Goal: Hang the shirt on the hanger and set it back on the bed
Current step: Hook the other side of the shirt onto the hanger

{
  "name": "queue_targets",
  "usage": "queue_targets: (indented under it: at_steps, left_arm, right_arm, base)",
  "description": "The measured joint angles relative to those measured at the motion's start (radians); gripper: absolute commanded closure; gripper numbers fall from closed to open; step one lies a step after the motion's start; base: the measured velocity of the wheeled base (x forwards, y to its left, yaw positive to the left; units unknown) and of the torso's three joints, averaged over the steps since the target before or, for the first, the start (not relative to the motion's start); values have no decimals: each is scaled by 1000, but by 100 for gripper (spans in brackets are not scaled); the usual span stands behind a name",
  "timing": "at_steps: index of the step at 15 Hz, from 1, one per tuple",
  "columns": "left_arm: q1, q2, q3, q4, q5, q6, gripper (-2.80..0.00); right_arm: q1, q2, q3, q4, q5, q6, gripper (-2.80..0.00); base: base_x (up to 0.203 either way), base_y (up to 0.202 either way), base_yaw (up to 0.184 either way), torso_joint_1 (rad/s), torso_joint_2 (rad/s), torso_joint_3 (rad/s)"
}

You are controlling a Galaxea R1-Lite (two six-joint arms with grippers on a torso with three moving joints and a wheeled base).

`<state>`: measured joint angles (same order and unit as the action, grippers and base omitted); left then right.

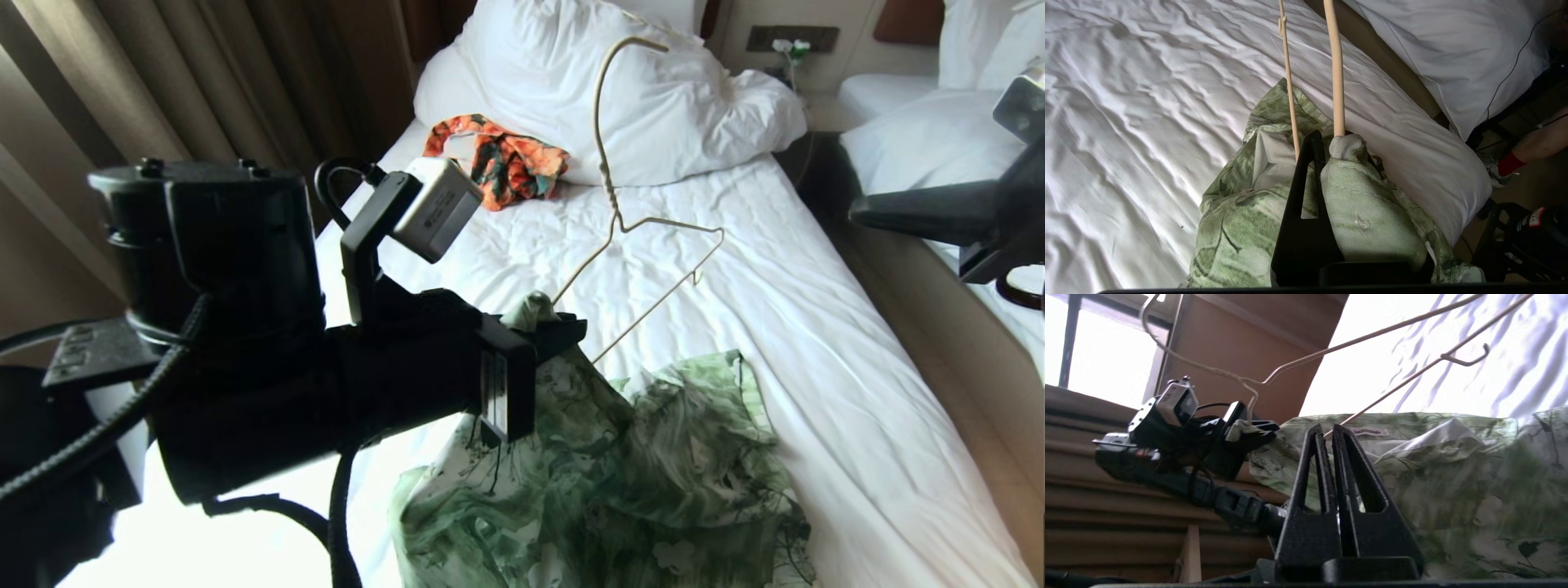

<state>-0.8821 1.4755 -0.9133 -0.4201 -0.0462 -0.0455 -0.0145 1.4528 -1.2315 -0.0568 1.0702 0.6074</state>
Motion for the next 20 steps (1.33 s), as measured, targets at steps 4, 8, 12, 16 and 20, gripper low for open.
queue_targets:
  at_steps: [4,8,12,16,20]
  left_arm:
    - [-15,-11,-23,13,28,0,0]
    - [-43,-27,-30,11,51,-1,0]
    - [-73,-55,-28,13,61,-1,0]
    - [-76,-57,-25,10,61,-1,0]
    - [-76,-53,-28,7,62,0,0]
  right_arm:
    - [76,-1,-36,310,-307,-224,0]
    - [112,-26,19,391,-410,-365,0]
    - [172,20,103,357,-402,-352,-280]
    - [270,94,184,54,-400,-90,-280]
    - [343,171,217,-116,-432,148,-280]
  base:
    - [0,0,0,0,0,0]
    - [0,0,0,0,0,0]
    - [0,0,0,0,0,0]
    - [0,0,0,0,0,0]
    - [0,0,0,0,0,0]
